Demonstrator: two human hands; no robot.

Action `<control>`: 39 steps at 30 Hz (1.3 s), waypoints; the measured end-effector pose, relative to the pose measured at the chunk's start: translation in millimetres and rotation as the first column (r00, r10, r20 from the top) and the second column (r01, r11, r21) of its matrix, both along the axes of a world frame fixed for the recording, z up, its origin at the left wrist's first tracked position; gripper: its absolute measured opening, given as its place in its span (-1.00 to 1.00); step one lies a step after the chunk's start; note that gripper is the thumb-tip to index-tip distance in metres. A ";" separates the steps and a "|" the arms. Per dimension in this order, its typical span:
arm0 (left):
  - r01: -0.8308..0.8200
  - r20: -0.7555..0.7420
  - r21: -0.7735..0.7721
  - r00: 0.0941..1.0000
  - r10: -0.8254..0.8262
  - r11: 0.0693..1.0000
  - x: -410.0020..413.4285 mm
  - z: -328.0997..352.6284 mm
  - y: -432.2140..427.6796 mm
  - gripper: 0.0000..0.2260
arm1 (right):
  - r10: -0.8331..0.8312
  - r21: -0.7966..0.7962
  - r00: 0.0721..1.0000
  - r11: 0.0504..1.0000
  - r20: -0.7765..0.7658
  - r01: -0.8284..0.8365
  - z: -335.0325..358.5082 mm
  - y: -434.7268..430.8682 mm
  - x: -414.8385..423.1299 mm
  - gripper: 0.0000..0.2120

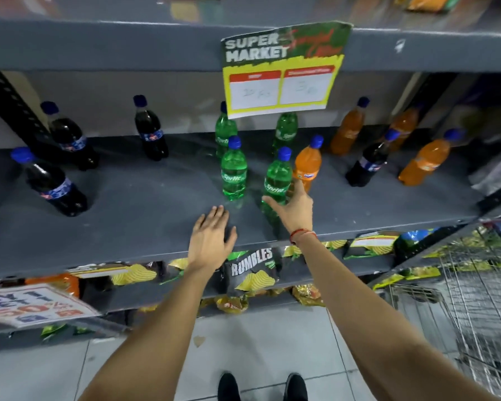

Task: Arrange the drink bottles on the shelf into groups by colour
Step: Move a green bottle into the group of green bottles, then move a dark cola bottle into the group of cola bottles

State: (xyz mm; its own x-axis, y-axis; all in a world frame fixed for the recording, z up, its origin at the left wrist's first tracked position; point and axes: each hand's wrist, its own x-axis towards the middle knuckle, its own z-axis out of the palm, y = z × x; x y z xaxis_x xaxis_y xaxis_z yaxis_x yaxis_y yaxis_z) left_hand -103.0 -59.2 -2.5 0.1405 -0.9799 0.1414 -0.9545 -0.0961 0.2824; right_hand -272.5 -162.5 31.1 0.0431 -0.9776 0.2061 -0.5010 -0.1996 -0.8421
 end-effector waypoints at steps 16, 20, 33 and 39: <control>-0.090 0.001 -0.087 0.996 0.091 0.992 -12.8 -7.9 -5.7 -0.50 | -0.440 0.172 0.888 0.893 0.136 0.417 14.0 -106.7 -147.2 -0.13; -0.095 0.008 -0.105 0.995 0.097 0.990 -13.0 -8.8 -6.2 -0.51 | -0.432 0.167 0.890 0.897 0.144 0.409 10.9 -120.0 -147.5 -0.37; -0.101 0.018 -0.097 0.994 0.103 0.990 -15.3 -8.0 -5.5 -0.51 | -0.276 0.026 0.935 0.960 0.221 0.277 -1.0 -26.8 -118.8 -0.47; -0.066 -0.041 -0.081 0.997 0.063 0.994 -11.4 -3.6 -4.6 -0.51 | -0.034 -0.070 0.971 0.996 0.237 0.052 11.3 37.9 -58.5 -0.56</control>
